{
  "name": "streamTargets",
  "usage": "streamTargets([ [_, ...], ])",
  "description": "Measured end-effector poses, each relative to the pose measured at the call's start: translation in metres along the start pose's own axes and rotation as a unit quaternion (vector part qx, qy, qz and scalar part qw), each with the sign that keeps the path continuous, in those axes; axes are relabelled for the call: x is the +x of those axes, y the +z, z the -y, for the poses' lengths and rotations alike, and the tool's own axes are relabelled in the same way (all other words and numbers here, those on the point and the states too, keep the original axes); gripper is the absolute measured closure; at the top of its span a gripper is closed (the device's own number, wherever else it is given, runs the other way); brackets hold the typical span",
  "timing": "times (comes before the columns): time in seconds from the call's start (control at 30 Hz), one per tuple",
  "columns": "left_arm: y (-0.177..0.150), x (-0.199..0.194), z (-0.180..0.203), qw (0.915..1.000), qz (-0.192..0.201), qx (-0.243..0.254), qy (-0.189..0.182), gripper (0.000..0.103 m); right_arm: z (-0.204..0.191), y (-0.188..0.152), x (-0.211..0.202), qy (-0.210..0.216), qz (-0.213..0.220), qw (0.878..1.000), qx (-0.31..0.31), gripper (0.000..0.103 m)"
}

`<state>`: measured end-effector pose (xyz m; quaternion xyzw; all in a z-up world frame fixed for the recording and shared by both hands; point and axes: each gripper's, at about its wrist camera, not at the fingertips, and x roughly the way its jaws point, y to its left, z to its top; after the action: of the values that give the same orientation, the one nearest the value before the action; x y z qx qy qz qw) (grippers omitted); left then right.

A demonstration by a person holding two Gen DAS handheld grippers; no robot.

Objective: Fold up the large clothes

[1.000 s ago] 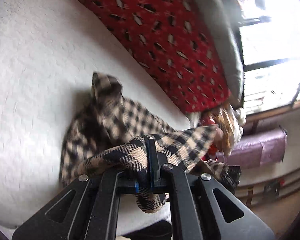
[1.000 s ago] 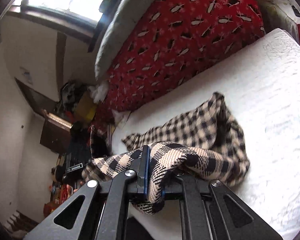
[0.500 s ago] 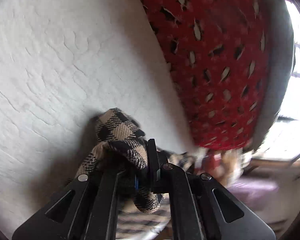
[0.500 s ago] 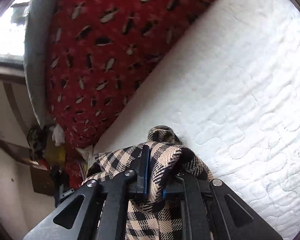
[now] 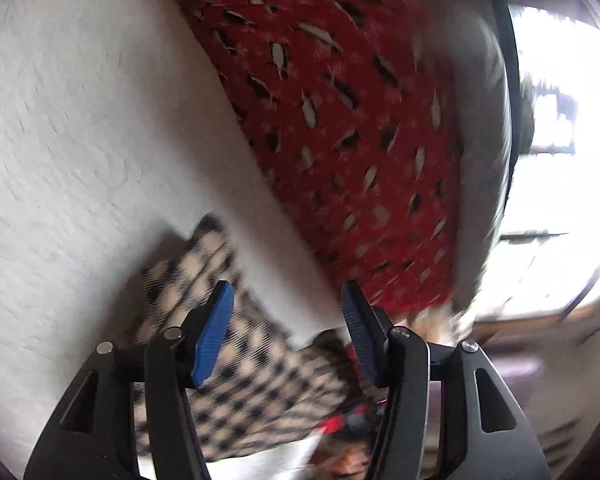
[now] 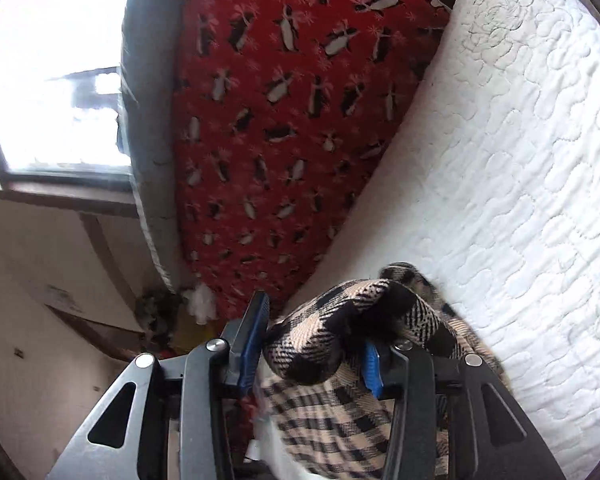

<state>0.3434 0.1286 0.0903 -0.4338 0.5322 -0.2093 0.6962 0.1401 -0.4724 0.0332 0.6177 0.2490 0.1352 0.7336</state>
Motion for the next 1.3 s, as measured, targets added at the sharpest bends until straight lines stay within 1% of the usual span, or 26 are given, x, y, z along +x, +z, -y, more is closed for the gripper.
streamTargets([
  [0.1, -0.033, 0.012, 0.023, 0.9918, -0.035, 0.107, 0.061, 0.049, 0.001, 0.005, -0.014, 0.016, 0.035, 0.999, 0.009, 0.051],
  [0.17, -0.064, 0.023, 0.035, 0.9775, -0.051, 0.181, 0.096, 0.049, 0.004, 0.01, -0.024, 0.051, 0.066, 0.996, 0.037, 0.045],
  [0.2, -0.079, 0.03, 0.039, 0.9675, -0.054, 0.217, 0.117, 0.048, 0.004, 0.012, -0.027, 0.034, 0.073, 0.996, 0.036, 0.039],
  [0.23, -0.088, 0.035, 0.041, 0.9617, -0.057, 0.235, 0.13, 0.048, 0.001, 0.013, -0.026, -0.014, 0.07, 0.997, 0.019, 0.038],
  [0.27, -0.101, 0.045, 0.039, 0.9511, -0.065, 0.26, 0.154, 0.048, -0.006, 0.013, -0.02, -0.095, 0.057, 0.994, -0.021, 0.038],
  [0.3, -0.108, 0.056, 0.035, 0.9424, -0.072, 0.274, 0.179, 0.048, -0.011, 0.011, -0.009, -0.162, 0.043, 0.984, -0.064, 0.038],
  [0.33, -0.115, 0.068, 0.026, 0.9345, -0.08, 0.279, 0.206, 0.048, -0.013, 0.006, 0.002, -0.236, 0.03, 0.965, -0.107, 0.038],
  [0.4, -0.124, 0.092, 0.002, 0.9219, -0.105, 0.27, 0.258, 0.048, -0.001, -0.006, 0.022, -0.301, -0.003, 0.943, -0.14, 0.038],
  [0.43, -0.129, 0.097, -0.008, 0.9188, -0.106, 0.269, 0.269, 0.048, 0.007, -0.014, 0.033, -0.297, -0.039, 0.943, -0.143, 0.067],
  [0.47, -0.131, 0.093, -0.009, 0.9197, -0.096, 0.275, 0.264, 0.048, 0.008, -0.02, 0.039, -0.271, -0.063, 0.949, -0.151, 0.095],
  [0.5, -0.132, 0.089, -0.008, 0.92, -0.092, 0.279, 0.259, 0.048, 0.0, -0.027, 0.039, -0.26, -0.057, 0.948, -0.173, 0.097],
  [0.57, -0.13, 0.084, -0.015, 0.9246, -0.102, 0.265, 0.254, 0.048, -0.016, -0.032, 0.023, -0.234, -0.002, 0.95, -0.208, 0.097],
  [0.6, -0.128, 0.08, -0.021, 0.9295, -0.106, 0.253, 0.247, 0.048, -0.014, -0.027, 0.018, -0.251, 0.013, 0.947, -0.199, 0.097],
  [0.67, -0.123, 0.069, -0.026, 0.9393, -0.107, 0.233, 0.227, 0.048, 0.01, -0.016, 0.028, -0.329, -0.035, 0.932, -0.15, 0.095],
  [0.7, -0.123, 0.061, -0.025, 0.9422, -0.103, 0.231, 0.22, 0.048, 0.017, -0.015, 0.031, -0.347, -0.056, 0.927, -0.131, 0.091],
  [0.73, -0.124, 0.052, -0.022, 0.9453, -0.097, 0.232, 0.208, 0.048, 0.012, -0.016, 0.027, -0.353, -0.045, 0.926, -0.13, 0.087],
  [0.8, -0.122, 0.037, -0.015, 0.9518, -0.086, 0.235, 0.178, 0.048, -0.021, -0.021, 0.015, -0.354, 0.022, 0.92, -0.167, 0.084],
  [0.83, -0.122, 0.033, -0.008, 0.9544, -0.083, 0.234, 0.166, 0.048, -0.038, -0.025, 0.011, -0.331, 0.053, 0.923, -0.188, 0.081],
  [0.9, -0.116, 0.025, 0.007, 0.9589, -0.068, 0.236, 0.142, 0.048, -0.067, -0.034, 0.02, -0.256, 0.053, 0.94, -0.218, 0.072],
  [1.0, -0.109, 0.033, 0.023, 0.9579, -0.052, 0.243, 0.144, 0.048, -0.101, -0.057, 0.071, -0.169, -0.018, 0.954, -0.249, 0.071],
  [1.07, -0.101, 0.046, 0.024, 0.9562, -0.037, 0.237, 0.168, 0.048, -0.111, -0.079, 0.111, -0.139, -0.063, 0.951, -0.268, 0.07],
  [1.13, -0.093, 0.063, 0.009, 0.9577, -0.036, 0.211, 0.193, 0.048, -0.109, -0.098, 0.146, -0.135, -0.09, 0.942, -0.294, 0.069],
  [1.2, -0.092, 0.072, -0.005, 0.9595, -0.048, 0.192, 0.2, 0.049, -0.086, -0.12, 0.191, -0.17, -0.151, 0.921, -0.316, 0.063],
  [1.23, -0.095, 0.071, -0.009, 0.96, -0.048, 0.197, 0.194, 0.049, -0.063, -0.135, 0.219, -0.227, -0.215, 0.894, -0.322, 0.062],
  [1.27, -0.098, 0.068, -0.009, 0.9576, -0.047, 0.21, 0.192, 0.049, -0.054, -0.141, 0.231, -0.26, -0.233, 0.871, -0.346, 0.061],
  [1.3, -0.101, 0.065, -0.007, 0.9528, -0.05, 0.227, 0.195, 0.049, -0.065, -0.146, 0.228, -0.253, -0.208, 0.858, -0.395, 0.062],
])
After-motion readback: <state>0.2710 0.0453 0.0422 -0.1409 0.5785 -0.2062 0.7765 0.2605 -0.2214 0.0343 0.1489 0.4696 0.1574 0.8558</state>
